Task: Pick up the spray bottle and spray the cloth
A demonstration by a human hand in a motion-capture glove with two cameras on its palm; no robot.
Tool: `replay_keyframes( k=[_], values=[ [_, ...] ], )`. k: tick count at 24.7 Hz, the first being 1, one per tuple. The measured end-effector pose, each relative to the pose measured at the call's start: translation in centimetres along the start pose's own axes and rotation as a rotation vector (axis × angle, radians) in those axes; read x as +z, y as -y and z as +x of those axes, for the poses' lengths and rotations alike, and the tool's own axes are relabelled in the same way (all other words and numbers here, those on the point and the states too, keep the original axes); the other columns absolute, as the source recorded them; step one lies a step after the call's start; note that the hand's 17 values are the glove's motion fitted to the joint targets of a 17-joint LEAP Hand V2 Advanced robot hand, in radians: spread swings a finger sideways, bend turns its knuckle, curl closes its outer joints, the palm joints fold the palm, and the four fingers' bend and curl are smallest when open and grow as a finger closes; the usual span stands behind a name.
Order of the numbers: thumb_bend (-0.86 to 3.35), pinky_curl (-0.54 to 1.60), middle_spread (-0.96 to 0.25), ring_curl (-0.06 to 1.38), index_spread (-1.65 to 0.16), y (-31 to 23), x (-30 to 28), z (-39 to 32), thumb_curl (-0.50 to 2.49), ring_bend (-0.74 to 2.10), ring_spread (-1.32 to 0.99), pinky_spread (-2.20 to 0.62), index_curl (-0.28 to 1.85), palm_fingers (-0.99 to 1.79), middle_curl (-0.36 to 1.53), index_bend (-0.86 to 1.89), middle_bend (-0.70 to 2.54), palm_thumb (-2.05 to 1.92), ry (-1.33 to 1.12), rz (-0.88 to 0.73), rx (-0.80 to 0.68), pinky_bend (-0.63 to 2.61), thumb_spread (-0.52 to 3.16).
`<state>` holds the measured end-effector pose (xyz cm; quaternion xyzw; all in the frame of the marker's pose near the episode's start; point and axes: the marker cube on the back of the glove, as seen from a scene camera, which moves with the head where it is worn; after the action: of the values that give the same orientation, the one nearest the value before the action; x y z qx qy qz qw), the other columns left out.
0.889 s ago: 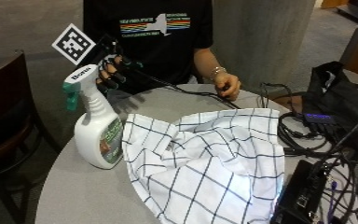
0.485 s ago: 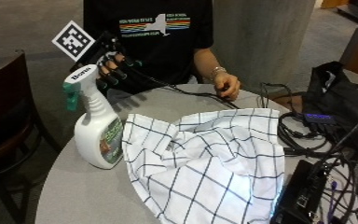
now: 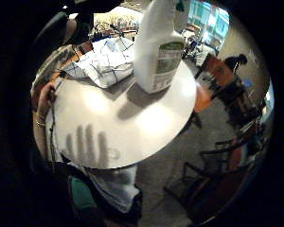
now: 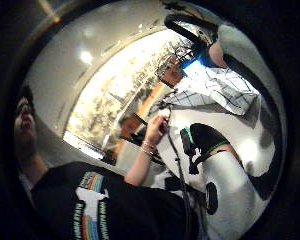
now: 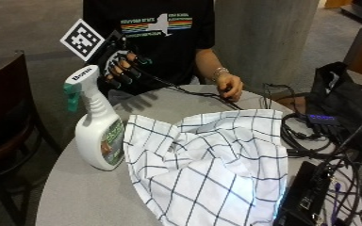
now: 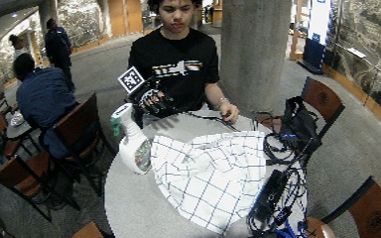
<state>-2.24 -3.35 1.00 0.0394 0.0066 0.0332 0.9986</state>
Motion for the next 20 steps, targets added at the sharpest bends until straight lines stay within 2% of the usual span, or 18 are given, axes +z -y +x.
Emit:
replay_keyframes(
  k=[6,11,16,20],
  values=[
    [0.19,0.25,-0.05,0.26,-0.35,-0.9,-1.3,1.9,0.30,0.34,-0.06,0.22,0.27,0.76,0.29,0.16,0.29,0.74,0.269,0.145,0.187,0.21,0.97],
    [0.16,0.27,-0.04,0.28,-0.35,-1.1,-2.1,3.0,0.33,0.34,-0.05,0.22,0.28,0.77,0.31,0.14,0.27,0.76,0.345,0.256,0.259,0.21,0.98],
    [0.12,0.30,-0.03,0.30,-0.36,0.6,-1.7,5.0,0.35,0.37,-0.04,0.23,0.26,0.74,0.33,0.09,0.26,0.78,0.311,0.287,0.310,0.23,0.98],
    [0.09,0.32,-0.02,0.32,-0.36,1.8,-1.3,6.4,0.36,0.38,-0.03,0.23,0.24,0.67,0.34,0.06,0.25,0.79,0.370,0.233,0.302,0.28,0.97]
  ],
)
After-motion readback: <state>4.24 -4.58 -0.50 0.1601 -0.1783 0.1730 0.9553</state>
